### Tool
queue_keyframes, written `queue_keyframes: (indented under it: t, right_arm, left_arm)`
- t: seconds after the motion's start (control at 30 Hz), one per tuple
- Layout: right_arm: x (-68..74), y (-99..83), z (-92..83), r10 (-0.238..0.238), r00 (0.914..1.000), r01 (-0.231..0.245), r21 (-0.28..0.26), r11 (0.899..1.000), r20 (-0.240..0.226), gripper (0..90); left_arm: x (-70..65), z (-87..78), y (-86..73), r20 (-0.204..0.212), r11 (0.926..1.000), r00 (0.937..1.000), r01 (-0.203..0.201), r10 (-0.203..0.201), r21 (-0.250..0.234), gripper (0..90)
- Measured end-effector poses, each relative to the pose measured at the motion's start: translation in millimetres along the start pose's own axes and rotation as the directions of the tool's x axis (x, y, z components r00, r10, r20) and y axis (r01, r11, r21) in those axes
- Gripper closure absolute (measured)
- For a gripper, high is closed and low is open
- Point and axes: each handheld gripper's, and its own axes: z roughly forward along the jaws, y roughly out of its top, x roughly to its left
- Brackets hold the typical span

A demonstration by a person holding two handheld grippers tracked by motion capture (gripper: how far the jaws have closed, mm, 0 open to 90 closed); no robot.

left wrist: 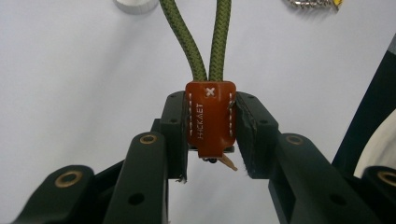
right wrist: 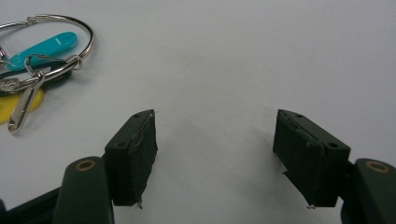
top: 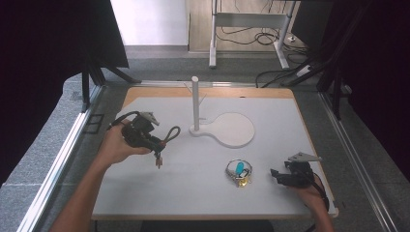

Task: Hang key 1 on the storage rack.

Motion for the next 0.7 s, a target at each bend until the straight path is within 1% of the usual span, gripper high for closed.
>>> queue_keyframes:
  t: [0.07,0.17,0.27,0.37,0.57,0.63,0.7]
  right_arm:
    - [-0.4,0.0,-0.4,0.003,1.0000,-0.003,-0.001,1.000,0.003,30.4]
    - [-0.4,0.1,-0.7,0.005,1.0000,-0.005,-0.001,1.000,0.005,30.5]
    - [-0.7,0.0,-0.4,0.006,1.0000,-0.006,0.000,1.000,0.008,30.5]
    - [-0.7,0.0,-0.2,0.006,0.9999,-0.006,-0.004,1.000,0.014,30.8]
    - [0.0,1.6,-1.9,-0.001,0.9998,0.001,-0.016,1.000,0.019,30.9]
    - [-0.7,1.2,-1.8,0.003,0.9998,-0.003,-0.016,1.000,0.021,31.0]
    - [-1.0,1.0,-1.7,0.010,0.9997,-0.010,-0.018,1.000,0.022,31.0]
  left_arm:
    - [2.7,-2.8,1.1,0.013,0.9999,0.9999,0.009,-0.009,-0.013,66.5]
    - [6.3,-6.2,2.3,0.006,0.9995,0.9998,0.020,-0.020,-0.023,66.5]
    - [10.0,-11.2,6.5,0.014,0.9992,0.9996,0.024,-0.023,-0.033,66.5]
    - [12.1,-15.3,12.2,0.004,0.9991,0.9999,0.015,-0.015,-0.040,66.5]
    - [17.2,-17.0,23.2,0.009,0.9993,0.9999,0.010,-0.009,-0.037,66.5]
    - [18.4,-18.0,26.3,0.006,0.9990,0.9999,0.010,-0.010,-0.045,66.5]
    - [21.1,-18.4,28.2,0.014,0.9982,0.9998,0.014,-0.014,-0.058,66.5]
